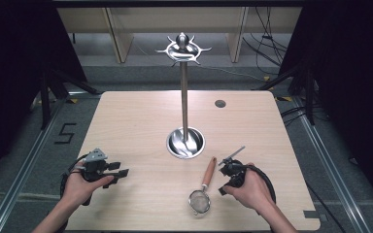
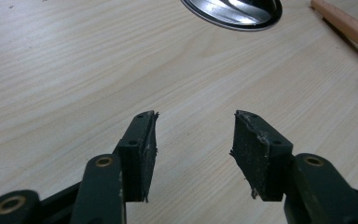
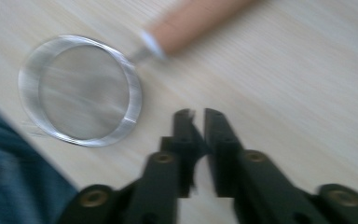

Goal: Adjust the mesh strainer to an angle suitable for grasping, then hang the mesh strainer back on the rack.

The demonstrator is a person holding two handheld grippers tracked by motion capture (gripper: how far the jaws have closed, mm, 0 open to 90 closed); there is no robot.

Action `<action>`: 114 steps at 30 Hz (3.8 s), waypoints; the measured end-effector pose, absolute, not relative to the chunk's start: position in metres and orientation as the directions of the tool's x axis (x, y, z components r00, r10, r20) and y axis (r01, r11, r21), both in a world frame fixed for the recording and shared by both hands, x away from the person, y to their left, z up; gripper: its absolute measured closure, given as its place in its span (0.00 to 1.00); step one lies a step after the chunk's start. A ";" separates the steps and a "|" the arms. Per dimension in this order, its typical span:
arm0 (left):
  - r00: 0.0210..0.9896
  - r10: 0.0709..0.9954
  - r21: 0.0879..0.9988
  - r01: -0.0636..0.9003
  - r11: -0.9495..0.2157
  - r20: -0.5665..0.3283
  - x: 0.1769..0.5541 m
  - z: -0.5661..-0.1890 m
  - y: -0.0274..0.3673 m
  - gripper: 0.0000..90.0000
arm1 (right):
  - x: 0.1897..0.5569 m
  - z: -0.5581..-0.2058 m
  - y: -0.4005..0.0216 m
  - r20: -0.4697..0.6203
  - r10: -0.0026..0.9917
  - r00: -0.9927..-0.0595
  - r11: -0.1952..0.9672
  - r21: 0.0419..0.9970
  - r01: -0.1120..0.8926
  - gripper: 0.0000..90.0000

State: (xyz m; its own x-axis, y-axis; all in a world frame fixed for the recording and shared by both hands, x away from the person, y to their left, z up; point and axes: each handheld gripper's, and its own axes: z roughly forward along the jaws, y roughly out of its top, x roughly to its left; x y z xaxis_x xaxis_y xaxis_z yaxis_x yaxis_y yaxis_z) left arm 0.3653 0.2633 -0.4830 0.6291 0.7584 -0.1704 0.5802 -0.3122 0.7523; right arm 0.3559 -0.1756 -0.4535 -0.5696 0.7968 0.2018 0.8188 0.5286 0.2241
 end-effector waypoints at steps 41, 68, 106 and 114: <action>0.627 0.756 0.758 0.582 -0.294 -0.188 0.366 -0.482 0.264 0.54 | 0.452 -0.476 -0.141 -0.057 0.776 -0.629 0.625 0.207 0.753 1.00; 0.635 0.751 0.758 0.576 -0.306 -0.180 0.367 -0.482 0.264 0.54 | 0.439 -0.467 -0.105 -0.055 0.740 -0.670 0.659 0.262 0.705 0.88; 0.638 0.750 0.750 0.580 -0.319 -0.175 0.366 -0.482 0.264 0.54 | 0.413 -0.468 -0.088 0.130 0.924 -0.359 0.338 0.157 0.928 0.57; 0.632 0.753 0.754 0.583 -0.303 -0.186 0.365 -0.483 0.263 0.54 | 0.411 -0.469 -0.091 0.154 0.929 -0.338 0.327 0.093 0.941 0.63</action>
State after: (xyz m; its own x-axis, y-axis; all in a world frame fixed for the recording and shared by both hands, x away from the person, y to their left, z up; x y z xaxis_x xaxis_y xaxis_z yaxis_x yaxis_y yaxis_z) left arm 0.3655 0.2633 -0.4831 0.6317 0.7526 -0.1861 0.5826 -0.3025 0.7543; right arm 0.4106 -0.0909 -0.4693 -0.3377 0.9286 0.1535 0.9406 0.3268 0.0925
